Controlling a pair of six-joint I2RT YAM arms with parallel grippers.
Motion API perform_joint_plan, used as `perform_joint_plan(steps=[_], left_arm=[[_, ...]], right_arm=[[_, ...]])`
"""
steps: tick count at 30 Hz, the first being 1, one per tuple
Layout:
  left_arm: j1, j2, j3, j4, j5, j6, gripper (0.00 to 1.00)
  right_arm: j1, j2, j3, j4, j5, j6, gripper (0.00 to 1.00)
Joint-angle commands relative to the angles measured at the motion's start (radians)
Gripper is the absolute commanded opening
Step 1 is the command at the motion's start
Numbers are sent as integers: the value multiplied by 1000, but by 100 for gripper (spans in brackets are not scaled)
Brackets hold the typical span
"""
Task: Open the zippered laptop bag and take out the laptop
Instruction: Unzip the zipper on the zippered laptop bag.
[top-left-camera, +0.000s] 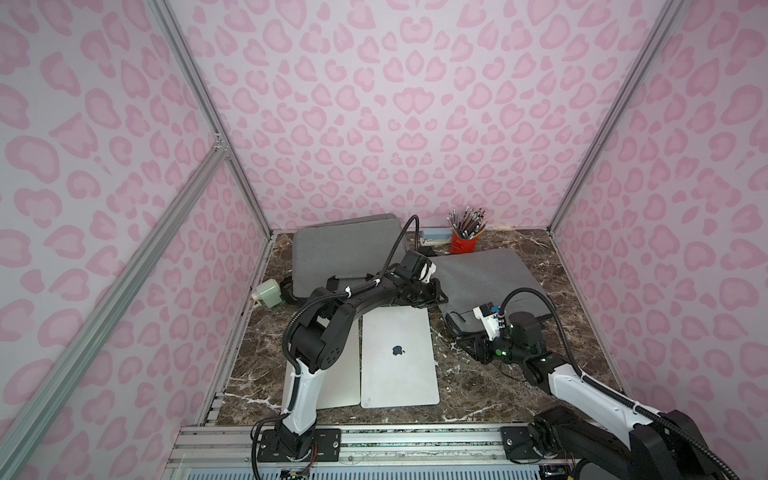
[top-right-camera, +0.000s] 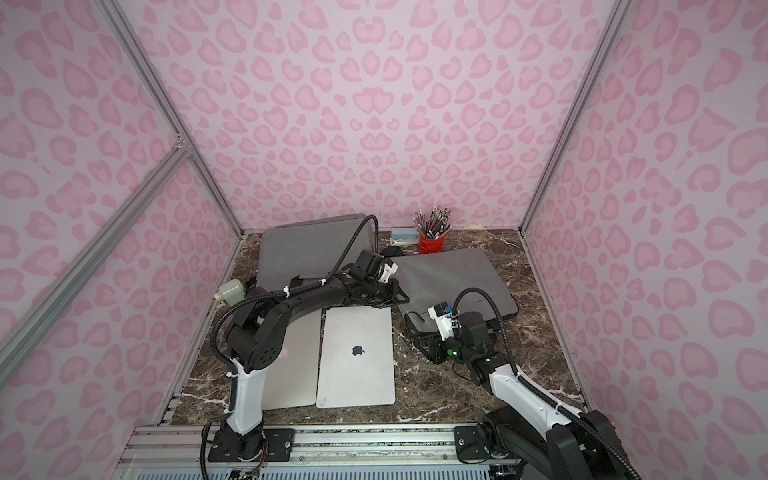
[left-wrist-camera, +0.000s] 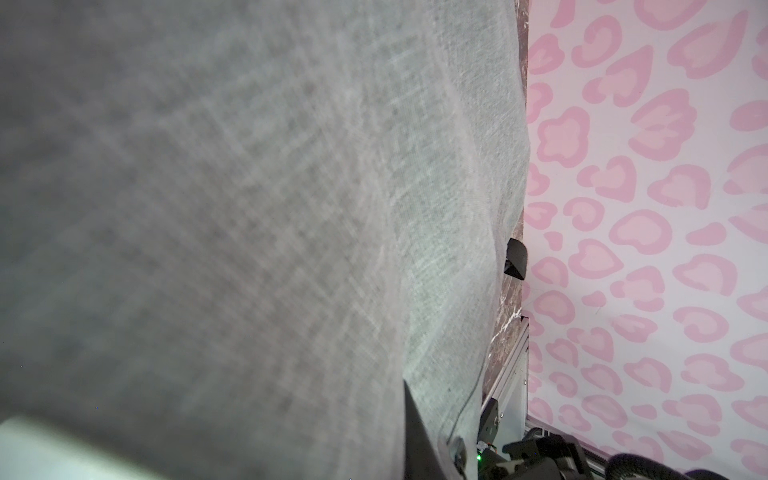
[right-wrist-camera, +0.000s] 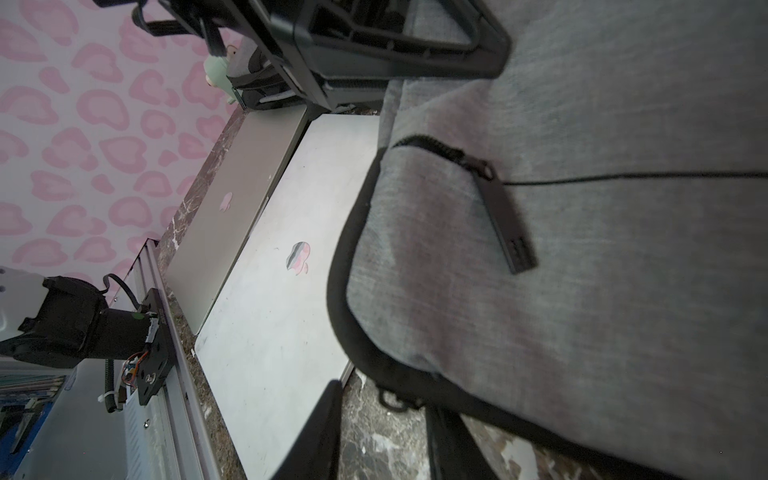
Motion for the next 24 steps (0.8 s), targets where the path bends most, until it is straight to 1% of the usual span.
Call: perform_joint_plan(steps=[1,3,8,11,13,17,24], left_arm=[[-1,-4,16,16,40,20,2],[-1,-4,17,17,40,21,2],[-1,2,17,24,49,14,2],[-1,3,19,24,48,15,2],[-1,5,23,20,47,15,2],[0,11,25,19,46,16,2],[1,22,40,12,50,19,2]], right_arm=[[0,19,-13,53,-8,-1,37],[0,28,-19,68,-14,-4,40],[1,54,-23,134,-57,6,43],[3,66,-22,174,-87,14,43],[3,66,-24,182,-94,13,42],[1,48,-22,142,-96,-6,37],[1,-4,-44,135,-86,19,32]])
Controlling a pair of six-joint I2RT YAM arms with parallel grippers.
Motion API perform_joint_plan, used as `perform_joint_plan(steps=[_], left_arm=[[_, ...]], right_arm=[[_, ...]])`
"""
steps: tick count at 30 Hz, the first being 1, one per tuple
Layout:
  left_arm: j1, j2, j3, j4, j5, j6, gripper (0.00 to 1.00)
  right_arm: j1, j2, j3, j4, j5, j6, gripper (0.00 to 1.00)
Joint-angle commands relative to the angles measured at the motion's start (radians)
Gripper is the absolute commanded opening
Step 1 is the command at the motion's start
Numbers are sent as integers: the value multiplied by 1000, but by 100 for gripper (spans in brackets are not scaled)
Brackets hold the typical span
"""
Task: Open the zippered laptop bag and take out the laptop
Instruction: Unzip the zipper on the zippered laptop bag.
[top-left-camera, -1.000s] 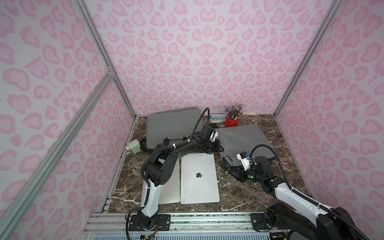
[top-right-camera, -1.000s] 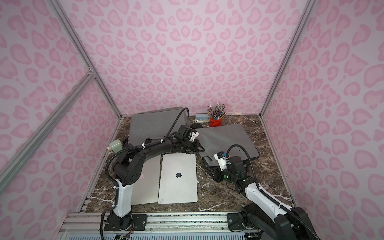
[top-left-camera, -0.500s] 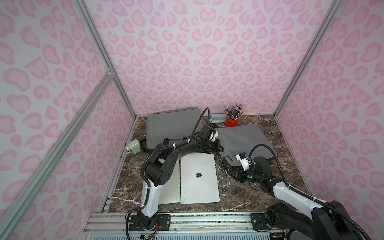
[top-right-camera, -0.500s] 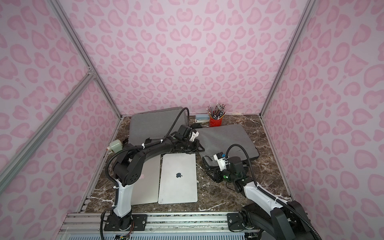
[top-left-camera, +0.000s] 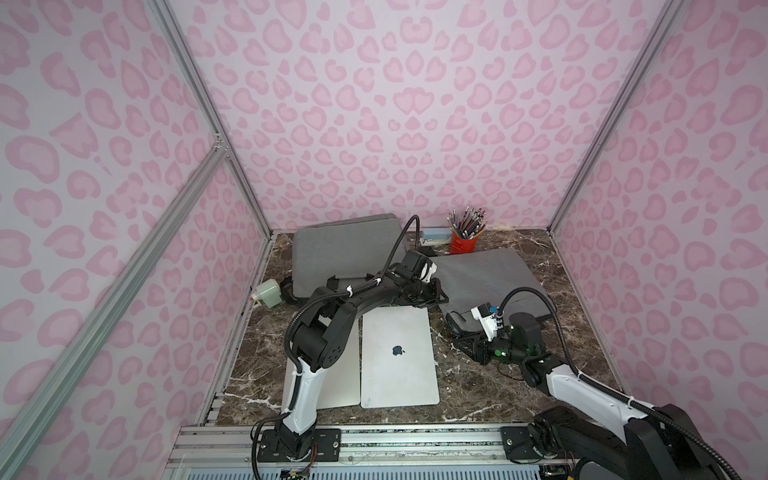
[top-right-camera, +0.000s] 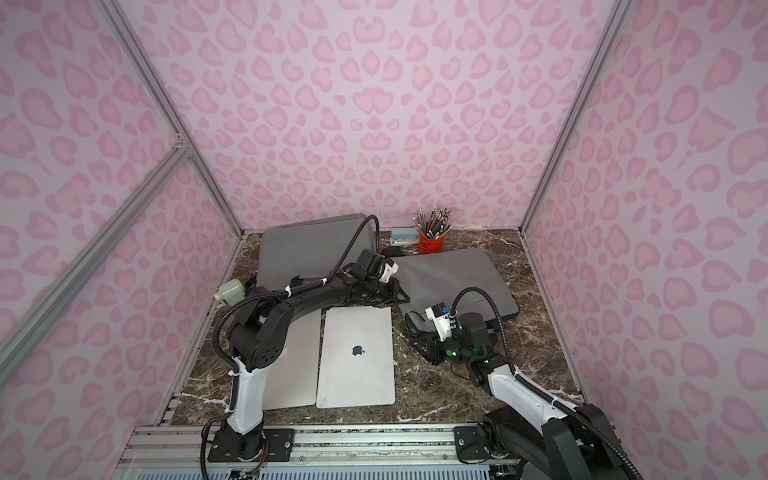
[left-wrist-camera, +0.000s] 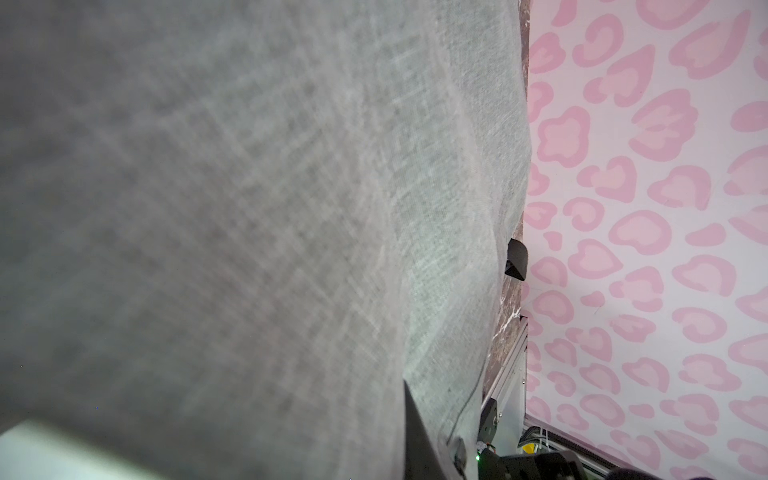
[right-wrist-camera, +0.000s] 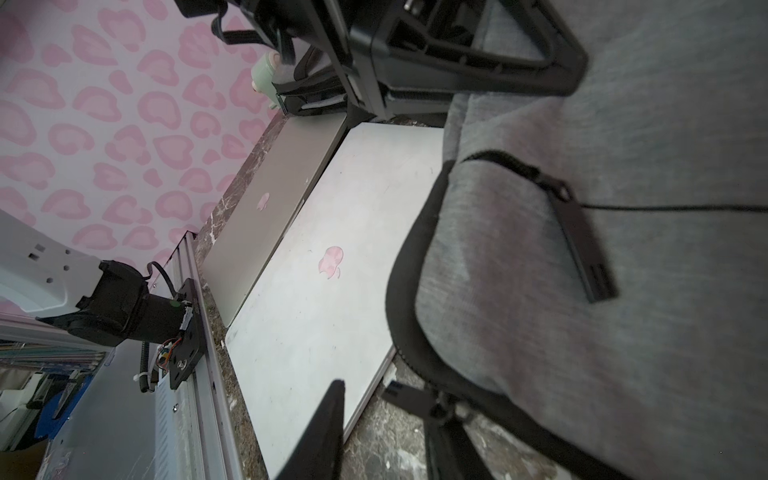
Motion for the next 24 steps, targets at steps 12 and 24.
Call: perform_joint_plan(steps=[12,24], left_arm=[[-1,-4,15,12,39,21,2],[-1,-10,14,7,33,28,2]], right_arm=[[-13,17,-22,14,77,34,36],[-21,-38,-29,-13,142,100,45]])
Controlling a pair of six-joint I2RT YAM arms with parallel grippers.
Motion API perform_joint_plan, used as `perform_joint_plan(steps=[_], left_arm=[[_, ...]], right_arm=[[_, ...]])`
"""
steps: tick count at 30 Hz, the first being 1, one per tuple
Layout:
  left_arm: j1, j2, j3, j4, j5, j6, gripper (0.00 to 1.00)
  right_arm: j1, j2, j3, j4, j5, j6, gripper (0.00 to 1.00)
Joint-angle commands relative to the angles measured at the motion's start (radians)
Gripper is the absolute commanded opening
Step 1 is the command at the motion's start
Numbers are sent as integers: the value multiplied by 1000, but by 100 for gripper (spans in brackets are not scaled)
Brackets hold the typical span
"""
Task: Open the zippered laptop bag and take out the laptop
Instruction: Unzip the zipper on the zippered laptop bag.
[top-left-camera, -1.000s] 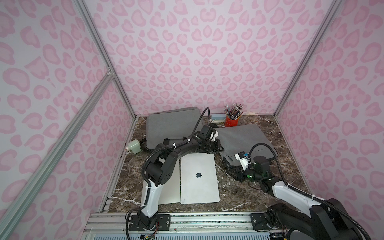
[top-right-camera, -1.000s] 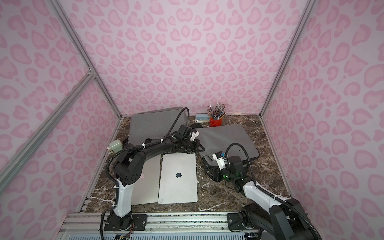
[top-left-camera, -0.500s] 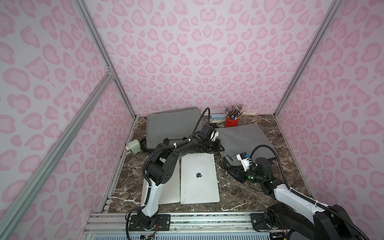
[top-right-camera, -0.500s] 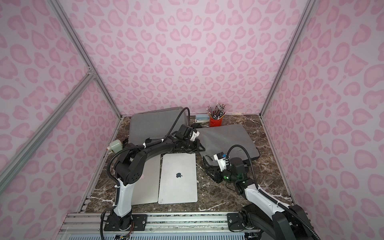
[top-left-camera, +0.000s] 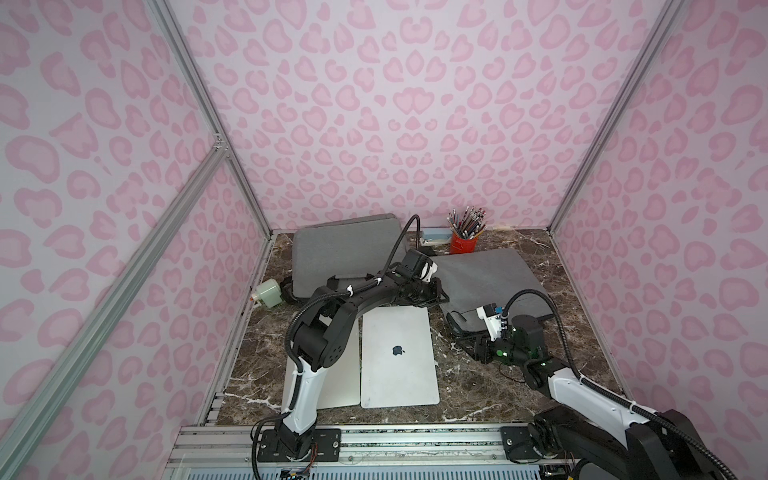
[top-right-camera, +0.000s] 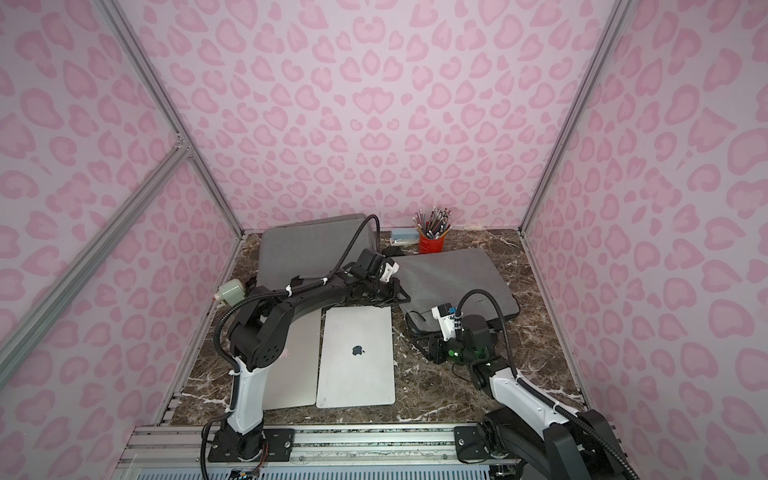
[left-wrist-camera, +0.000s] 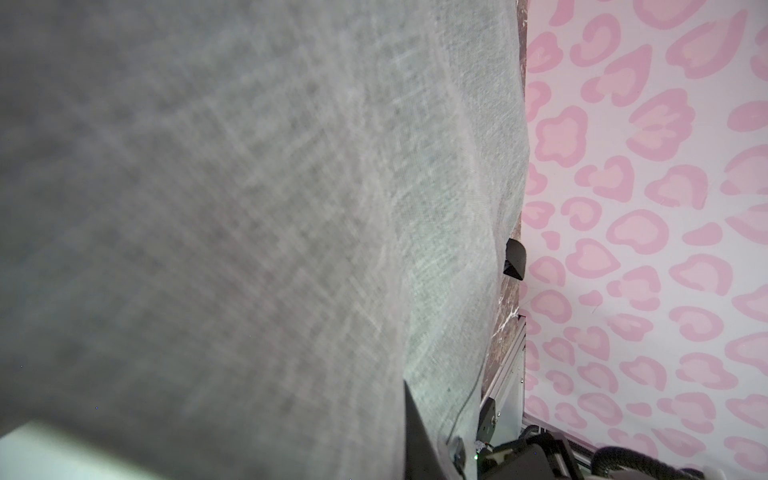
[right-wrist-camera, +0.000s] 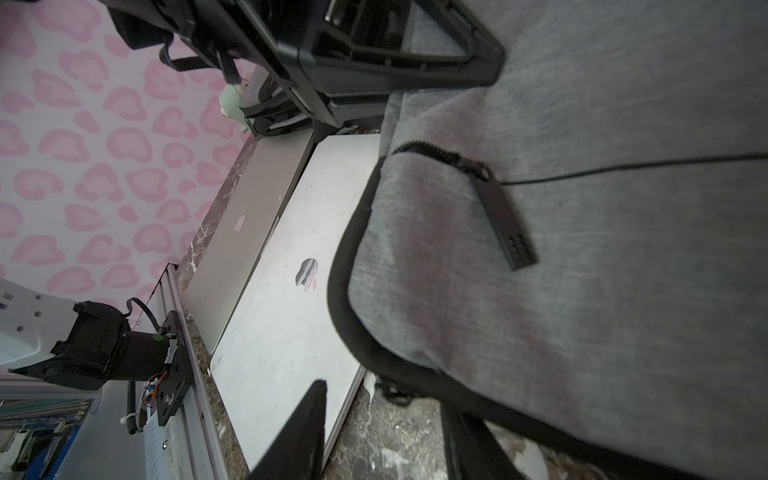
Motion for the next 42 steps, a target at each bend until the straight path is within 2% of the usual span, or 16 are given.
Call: perform_joint_plan(steps=[1,7,9,16,20,25,28,31,36,42], left_arm=[[0,-15,8,9,27,28,2],[-2,-22,13,0,24,28,2],[-3,-27,12,-2,19,27,2],[-16,-50,-1,-8,-4,14,2],[-24,-58,2,-16,-13,14,2],[-26,-68,4,-31,-30,24,2],[-26,-68,6,-35,-32,31,2],[-26,-66,13,-34,-25,31,2],[-25,-67,20,-40,-24,34,2],[-23,-70,18,-43,-22,39,2]], right_arm=[[0,-13,-7,-16,69,8,44],[8,-1,4,14,60,-11,41],[26,9,20,0,90,-18,41],[121,-46,33,-5,333,5,40],[166,-63,62,-93,471,1,40],[173,-105,60,-153,545,18,36],[173,-135,42,-151,542,17,33],[173,-153,20,-108,517,9,26],[172,-89,53,-110,453,-19,18],[172,-48,87,-111,432,-38,9]])
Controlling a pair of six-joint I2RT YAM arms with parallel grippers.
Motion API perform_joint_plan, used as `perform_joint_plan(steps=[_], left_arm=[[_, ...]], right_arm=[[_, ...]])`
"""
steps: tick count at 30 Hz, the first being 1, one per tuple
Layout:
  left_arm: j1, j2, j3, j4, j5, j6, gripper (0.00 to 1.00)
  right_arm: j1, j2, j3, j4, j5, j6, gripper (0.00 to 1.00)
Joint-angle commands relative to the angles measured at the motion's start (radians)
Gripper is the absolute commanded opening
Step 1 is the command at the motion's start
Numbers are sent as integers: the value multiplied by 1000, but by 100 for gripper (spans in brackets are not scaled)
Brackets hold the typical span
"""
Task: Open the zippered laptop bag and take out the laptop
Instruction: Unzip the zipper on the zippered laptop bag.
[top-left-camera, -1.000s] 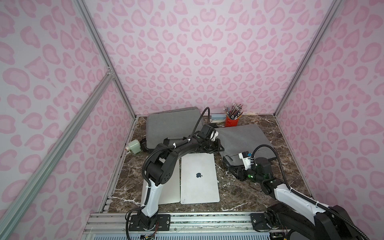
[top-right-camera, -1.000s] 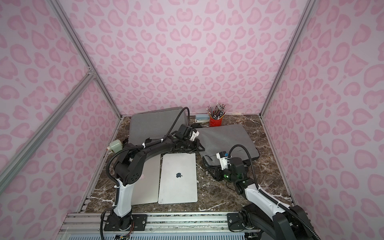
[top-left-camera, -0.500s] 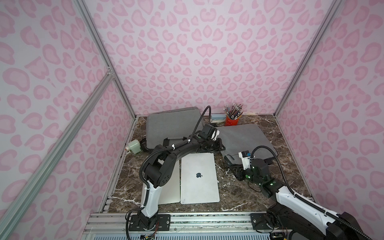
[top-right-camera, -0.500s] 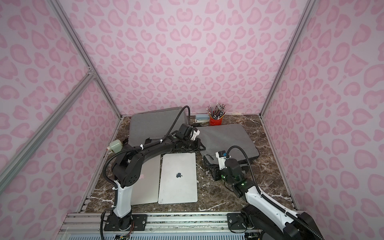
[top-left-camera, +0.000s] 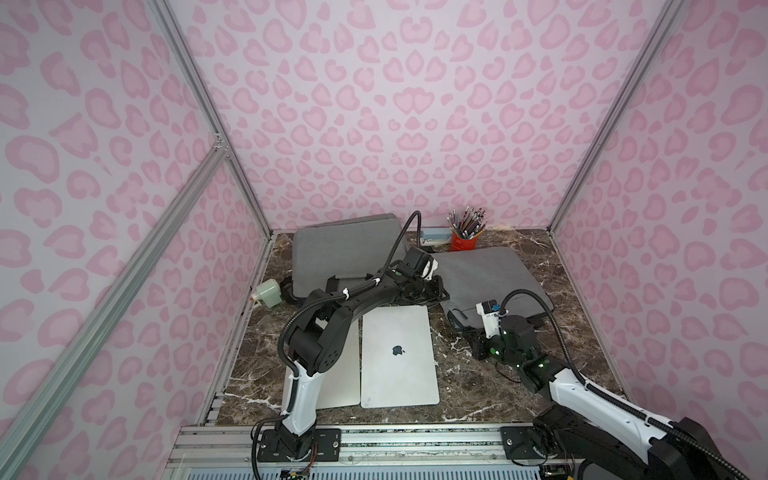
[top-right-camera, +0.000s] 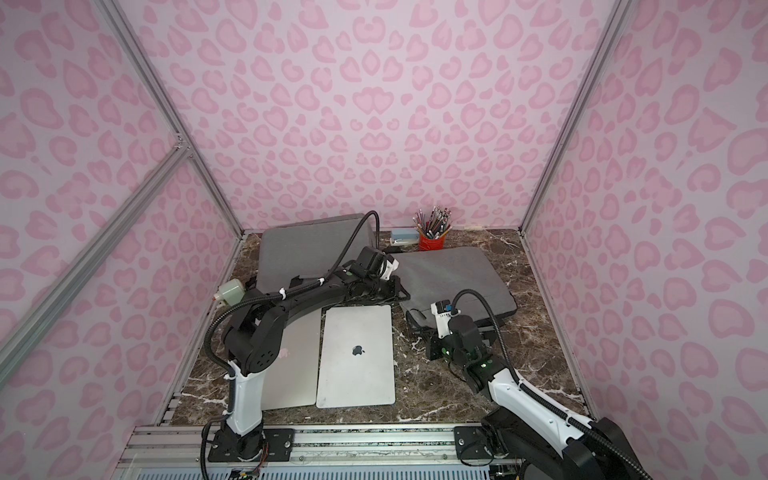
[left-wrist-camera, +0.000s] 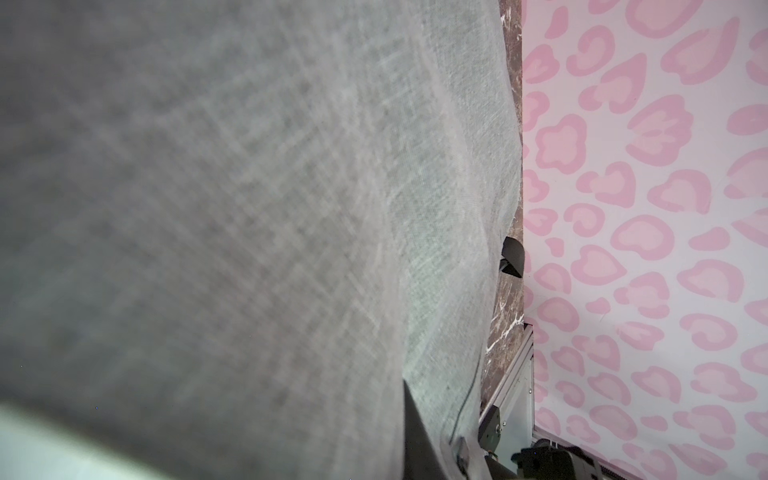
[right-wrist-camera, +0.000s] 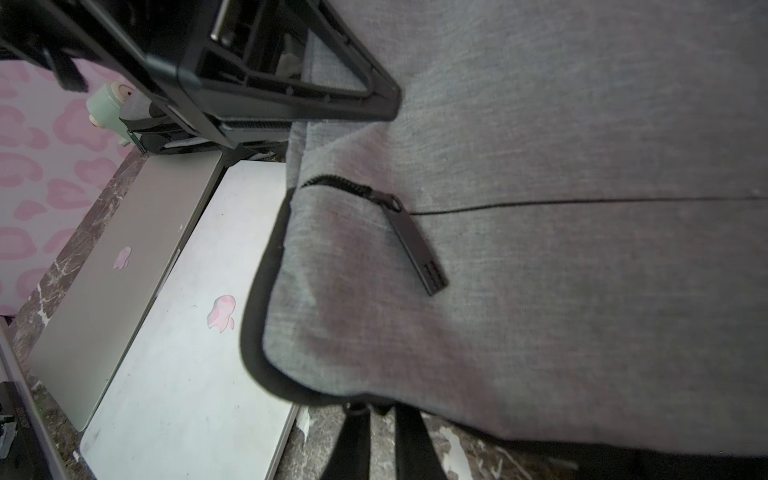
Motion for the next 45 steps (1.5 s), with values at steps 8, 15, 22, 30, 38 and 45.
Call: perform_joint_plan(steps=[8,15,22,30,38,45], left_arm=[[17,-16,12,3,47,41,2],[36,14,49,-24,70,58,2],[53,39,83,-60,96,81,2],[69,51,88,-84,103,102,2],[91,72,102,-111,126,122,2],[115,69,100,-143,132,151,2]], right_arm=[[0,-48,-15,-4,31,3,0],[0,-79,-22,-77,111,45,0],[-1,-7,-1,-173,167,81,0],[-51,-7,30,-250,280,122,0],[-162,-31,38,-299,365,146,0],[-300,-25,58,-290,356,131,0]])
